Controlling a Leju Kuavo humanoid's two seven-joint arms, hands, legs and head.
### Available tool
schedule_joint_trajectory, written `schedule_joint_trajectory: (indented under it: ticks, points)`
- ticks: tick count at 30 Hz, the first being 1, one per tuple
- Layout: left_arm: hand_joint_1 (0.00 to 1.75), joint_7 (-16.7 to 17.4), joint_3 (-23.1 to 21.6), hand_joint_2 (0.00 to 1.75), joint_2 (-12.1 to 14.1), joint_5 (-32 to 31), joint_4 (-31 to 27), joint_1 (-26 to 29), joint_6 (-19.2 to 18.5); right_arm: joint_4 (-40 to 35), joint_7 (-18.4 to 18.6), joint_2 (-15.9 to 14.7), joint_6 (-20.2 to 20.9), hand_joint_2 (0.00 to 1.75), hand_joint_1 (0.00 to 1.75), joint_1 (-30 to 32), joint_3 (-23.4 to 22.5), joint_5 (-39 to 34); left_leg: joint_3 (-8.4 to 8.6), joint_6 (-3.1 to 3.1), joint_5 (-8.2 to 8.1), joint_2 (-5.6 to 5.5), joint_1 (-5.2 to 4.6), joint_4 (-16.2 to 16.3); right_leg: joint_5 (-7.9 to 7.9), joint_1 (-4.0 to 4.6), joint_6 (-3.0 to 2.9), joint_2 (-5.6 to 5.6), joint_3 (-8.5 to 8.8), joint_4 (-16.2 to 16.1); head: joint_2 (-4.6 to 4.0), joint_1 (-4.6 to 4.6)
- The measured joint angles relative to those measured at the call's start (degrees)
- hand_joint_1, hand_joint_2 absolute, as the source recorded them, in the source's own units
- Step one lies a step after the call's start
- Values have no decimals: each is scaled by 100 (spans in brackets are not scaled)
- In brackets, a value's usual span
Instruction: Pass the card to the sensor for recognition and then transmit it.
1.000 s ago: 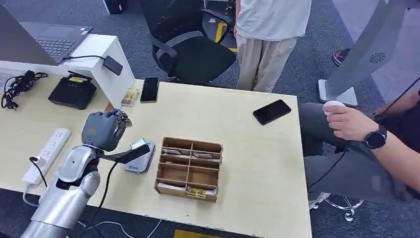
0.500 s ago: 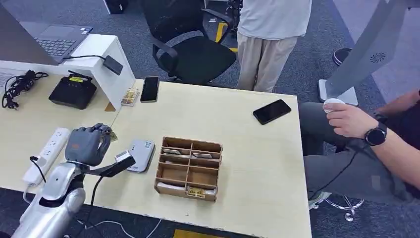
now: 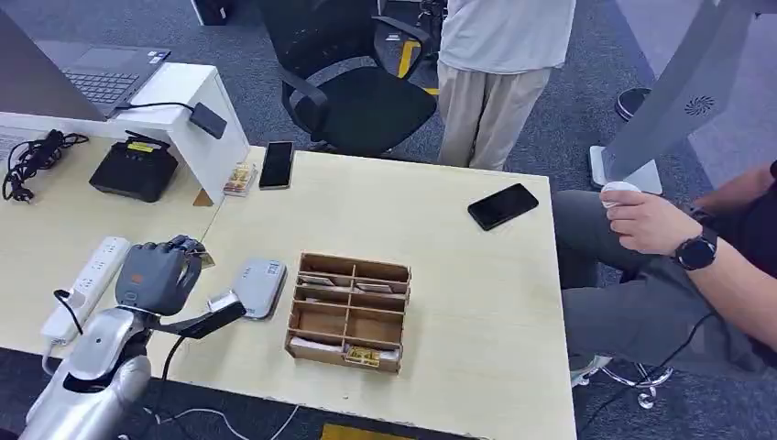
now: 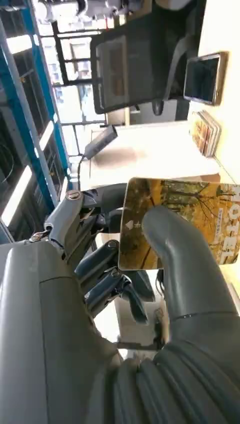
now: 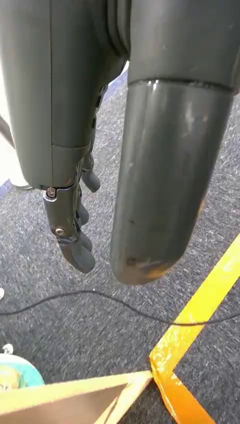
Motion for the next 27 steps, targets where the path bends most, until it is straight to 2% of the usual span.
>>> schedule_joint_trajectory:
  ticks: [2,4,6,9,18,27]
  points:
    - [175,-74,-15,175,-61,-88,24,-173,-155,2,-85,-2,9,0,0,1,-7,-157,-1,0,1,-8,0,2,0,1,0,-6,-16,-3,0,0]
    - [175,-15,-173,175,-241,-238,164,-614,-315,2,-186,-24,70,0,0,0,-48,-273,-11,7,10,-37,-1,4,1,-1,2,-36,-8,-4,0,-2]
    - [175,90,-362,175,-395,-297,352,-977,-339,2,-212,-57,112,0,0,2,-66,-312,-13,3,16,-42,-1,4,13,-1,0,-38,6,-3,0,2]
    - [175,142,-580,175,-524,-277,499,-1236,-293,2,-212,-94,111,0,0,55,-101,-334,-12,1,20,-15,-3,4,25,-3,6,-9,-3,-2,0,2]
    - [175,190,-831,175,-656,-192,645,-1316,-186,2,-236,-149,87,0,0,99,-142,-325,-13,-1,18,-3,-2,5,24,-2,6,1,-13,-3,0,0]
    - [175,190,-855,175,-734,-177,684,-1409,-183,2,-256,-181,101,0,0,107,-146,-330,-13,-1,19,-3,-2,5,25,-1,6,1,-13,0,0,0]
